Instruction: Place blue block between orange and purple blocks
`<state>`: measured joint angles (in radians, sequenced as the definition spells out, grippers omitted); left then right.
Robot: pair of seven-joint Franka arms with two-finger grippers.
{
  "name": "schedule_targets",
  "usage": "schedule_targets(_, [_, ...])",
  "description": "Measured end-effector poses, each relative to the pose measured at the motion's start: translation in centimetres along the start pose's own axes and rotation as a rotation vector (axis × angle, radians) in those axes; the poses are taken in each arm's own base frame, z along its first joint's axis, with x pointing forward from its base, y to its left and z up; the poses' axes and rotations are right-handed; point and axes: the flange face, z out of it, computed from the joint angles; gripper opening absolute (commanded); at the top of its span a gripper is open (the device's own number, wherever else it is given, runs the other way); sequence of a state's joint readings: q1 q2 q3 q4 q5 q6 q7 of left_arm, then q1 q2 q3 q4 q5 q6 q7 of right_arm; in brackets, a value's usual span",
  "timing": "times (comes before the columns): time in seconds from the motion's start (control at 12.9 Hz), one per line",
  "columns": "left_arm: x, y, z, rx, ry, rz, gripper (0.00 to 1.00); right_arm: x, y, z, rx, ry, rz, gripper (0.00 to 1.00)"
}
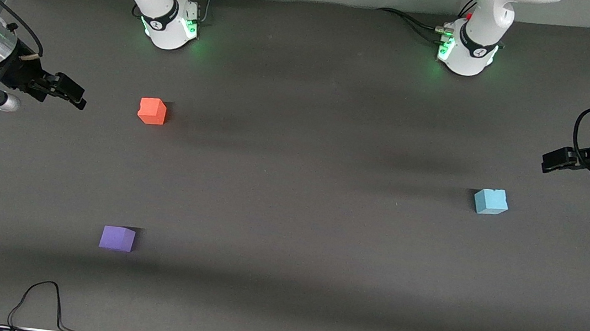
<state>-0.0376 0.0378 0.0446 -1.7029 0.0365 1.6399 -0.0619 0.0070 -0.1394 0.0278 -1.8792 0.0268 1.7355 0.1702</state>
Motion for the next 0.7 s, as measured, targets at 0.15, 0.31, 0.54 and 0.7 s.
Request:
schedule_targets(0.15, [0.0,0.0,0.0,0.000,0.001,0.000,1.00,-0.1,0.0,-0.6,-0.001,-0.007,-0.007,1.00])
schedule_targets(0.31, [0.1,-0.1,-0.4,0.000,0.006,-0.003,1.00,0.0,-0.1,-2.3,-0.001,-0.011,-0.010,1.00])
schedule_targets(0.54, [0.6,0.1,0.1,0.001,-0.010,0.003,1.00,1.4,-0.2,-2.9,0.000,-0.011,-0.010,1.00])
schedule_targets(0.7, [0.7,0.3,0.2,0.002,-0.015,0.018,1.00,2.0,0.0,-2.8,-0.003,-0.010,-0.007,1.00])
